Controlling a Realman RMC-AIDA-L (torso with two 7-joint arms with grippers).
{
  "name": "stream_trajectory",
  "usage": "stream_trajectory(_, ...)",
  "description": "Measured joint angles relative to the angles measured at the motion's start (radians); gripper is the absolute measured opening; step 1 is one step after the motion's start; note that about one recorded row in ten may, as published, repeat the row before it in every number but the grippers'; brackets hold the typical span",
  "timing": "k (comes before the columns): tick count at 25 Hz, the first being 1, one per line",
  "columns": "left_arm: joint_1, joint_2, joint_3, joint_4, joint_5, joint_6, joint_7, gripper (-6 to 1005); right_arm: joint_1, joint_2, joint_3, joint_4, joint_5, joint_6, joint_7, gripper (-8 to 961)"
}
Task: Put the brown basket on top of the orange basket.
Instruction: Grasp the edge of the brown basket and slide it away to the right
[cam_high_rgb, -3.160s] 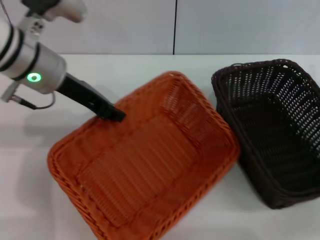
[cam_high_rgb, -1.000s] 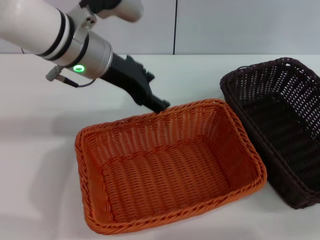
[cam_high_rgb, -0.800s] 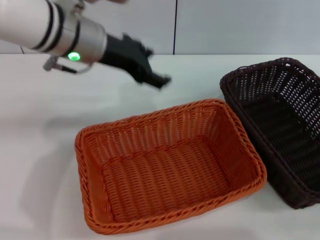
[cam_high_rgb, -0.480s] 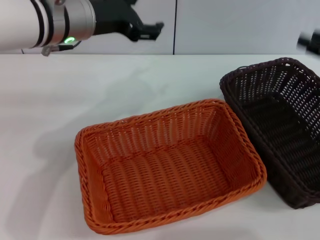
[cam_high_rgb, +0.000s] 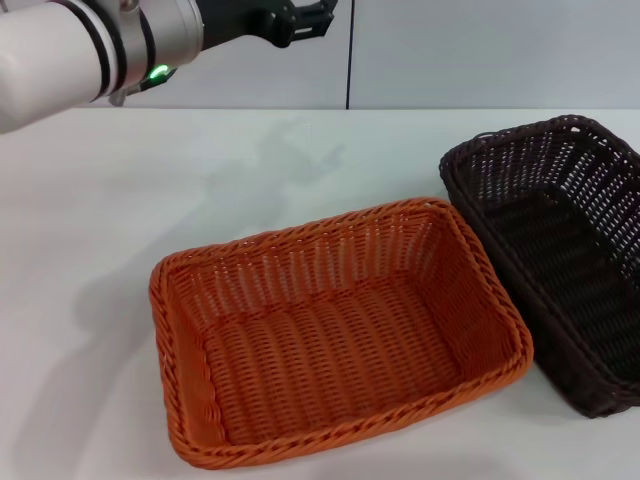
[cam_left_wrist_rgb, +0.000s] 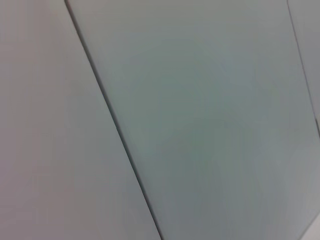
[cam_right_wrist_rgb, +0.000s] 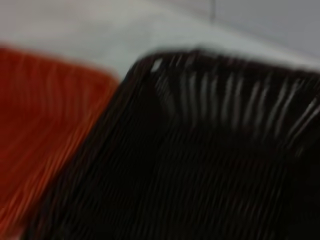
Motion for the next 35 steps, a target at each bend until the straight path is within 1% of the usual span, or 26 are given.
stream_trajectory(1,-0.012,0.001,0.002,-0.032,-0.057,-0.028,0.04,846,0.0,0.001,-0.005,-0.002,-0.023,-0.019,-0.008,533)
stream_trajectory(2,-0.017,0.001,0.001,-0.046,-0.086,-0.037,0.062,846,0.0,0.002,-0.01,-0.002,-0.044,-0.037,-0.014,533)
stream_trajectory(4,-0.021,0.001,0.001,-0.053,-0.1,-0.042,0.073,846,-0.002,0.003,-0.017,-0.001,-0.08,-0.07,-0.031,533)
stream_trajectory(6,-0.044,0.001,0.0,-0.091,-0.137,-0.053,0.102,846,-0.006,0.004,-0.02,0.0,-0.098,-0.112,-0.062,532)
stream_trajectory(9,-0.061,0.0,-0.002,-0.114,-0.147,-0.057,0.112,846,-0.012,0.006,-0.016,0.0,-0.106,-0.188,-0.114,532)
stream_trajectory(10,-0.085,0.0,-0.003,-0.144,-0.153,-0.062,0.114,846,-0.013,0.006,-0.014,-0.001,-0.11,-0.22,-0.135,532)
stream_trajectory(11,-0.085,0.0,-0.003,-0.144,-0.153,-0.062,0.114,846,-0.015,0.006,-0.015,-0.001,-0.117,-0.245,-0.153,532)
stream_trajectory(15,-0.127,-0.001,0.002,-0.188,-0.154,-0.101,0.116,846,-0.017,0.007,-0.028,-0.001,-0.136,-0.367,-0.209,531)
stream_trajectory(18,-0.14,-0.001,0.004,-0.197,-0.155,-0.115,0.117,846,-0.015,0.01,-0.05,-0.001,-0.141,-0.499,-0.254,531)
stream_trajectory(20,-0.144,-0.001,0.004,-0.199,-0.156,-0.119,0.117,846,-0.014,0.012,-0.066,-0.004,-0.141,-0.55,-0.26,530)
stream_trajectory(21,-0.159,-0.002,0.0,-0.21,-0.162,-0.125,0.116,846,-0.014,0.014,-0.079,-0.006,-0.142,-0.559,-0.26,530)
stream_trajectory(24,-0.172,-0.002,-0.003,-0.225,-0.169,-0.132,0.116,846,-0.019,0.023,-0.123,-0.002,-0.148,-0.56,-0.257,530)
stream_trajectory(25,-0.172,-0.002,-0.003,-0.225,-0.169,-0.132,0.116,846,-0.019,0.025,-0.128,-0.001,-0.149,-0.56,-0.258,530)
stream_trajectory(26,-0.186,-0.002,-0.003,-0.239,-0.17,-0.143,0.116,846,-0.017,0.026,-0.125,0.0,-0.146,-0.559,-0.264,530)
stream_trajectory(28,-0.197,-0.001,-0.003,-0.251,-0.17,-0.148,0.116,846,-0.013,0.025,-0.094,-0.008,-0.12,-0.553,-0.276,529)
stream_trajectory(31,-0.202,-0.001,-0.003,-0.257,-0.171,-0.151,0.119,846,-0.006,0.017,-0.019,-0.05,-0.06,-0.528,-0.283,529)
stream_trajectory(32,-0.204,-0.002,0.0,-0.264,-0.171,-0.166,0.122,846,0.0,0.013,0.037,-0.086,-0.022,-0.49,-0.283,529)
stream_trajectory(33,-0.204,-0.002,0.0,-0.264,-0.171,-0.166,0.122,846,0.0,0.013,0.037,-0.086,-0.022,-0.49,-0.283,529)
stream_trajectory(35,-0.205,-0.003,0.003,-0.269,-0.172,-0.175,0.122,846,0.011,0.006,0.083,-0.117,0.012,-0.448,-0.277,528)
